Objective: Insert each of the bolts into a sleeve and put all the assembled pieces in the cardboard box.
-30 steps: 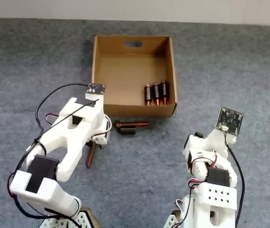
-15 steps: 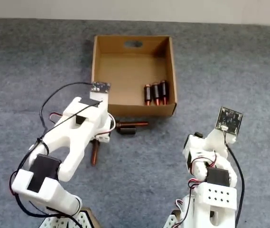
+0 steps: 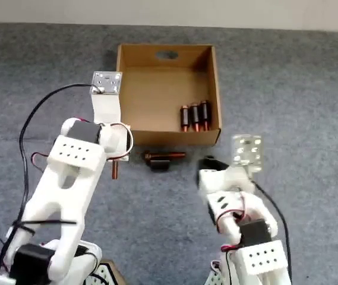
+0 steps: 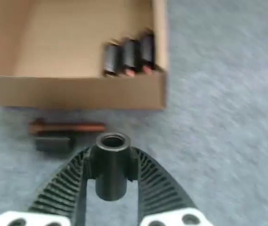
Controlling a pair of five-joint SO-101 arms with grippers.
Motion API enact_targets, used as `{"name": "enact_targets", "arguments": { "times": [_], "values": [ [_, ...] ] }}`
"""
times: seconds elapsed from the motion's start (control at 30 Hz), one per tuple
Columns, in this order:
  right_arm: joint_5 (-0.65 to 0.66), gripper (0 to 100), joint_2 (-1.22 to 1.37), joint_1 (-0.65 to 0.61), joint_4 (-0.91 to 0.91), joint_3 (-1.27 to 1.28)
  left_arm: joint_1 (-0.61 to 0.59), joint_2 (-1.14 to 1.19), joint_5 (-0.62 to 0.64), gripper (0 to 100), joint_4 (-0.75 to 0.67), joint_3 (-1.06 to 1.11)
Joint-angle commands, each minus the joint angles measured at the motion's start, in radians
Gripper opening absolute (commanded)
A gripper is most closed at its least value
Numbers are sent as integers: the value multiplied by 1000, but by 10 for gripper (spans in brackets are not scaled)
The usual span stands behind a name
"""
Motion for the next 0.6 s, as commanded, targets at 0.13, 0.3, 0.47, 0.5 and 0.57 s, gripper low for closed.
{"name": "enact_targets", "arguments": {
  "times": [0.13, 0.3, 0.47, 0.5, 0.57],
  "values": [
    [143, 9, -127, -191, -390, 159, -2, -236, 11, 7, -2, -10],
    [172, 8, -134, -240, -664, 262, -1, -418, 11, 7, -74, -2],
    [172, 7, -139, -254, -754, 320, 59, -522, 12, 7, -169, -2],
    [172, 7, -140, -254, -759, 328, 84, -530, 15, 7, -175, -2],
    [172, 7, -140, -251, -757, 329, 142, -538, 80, 7, -187, -2]
  ]
}}
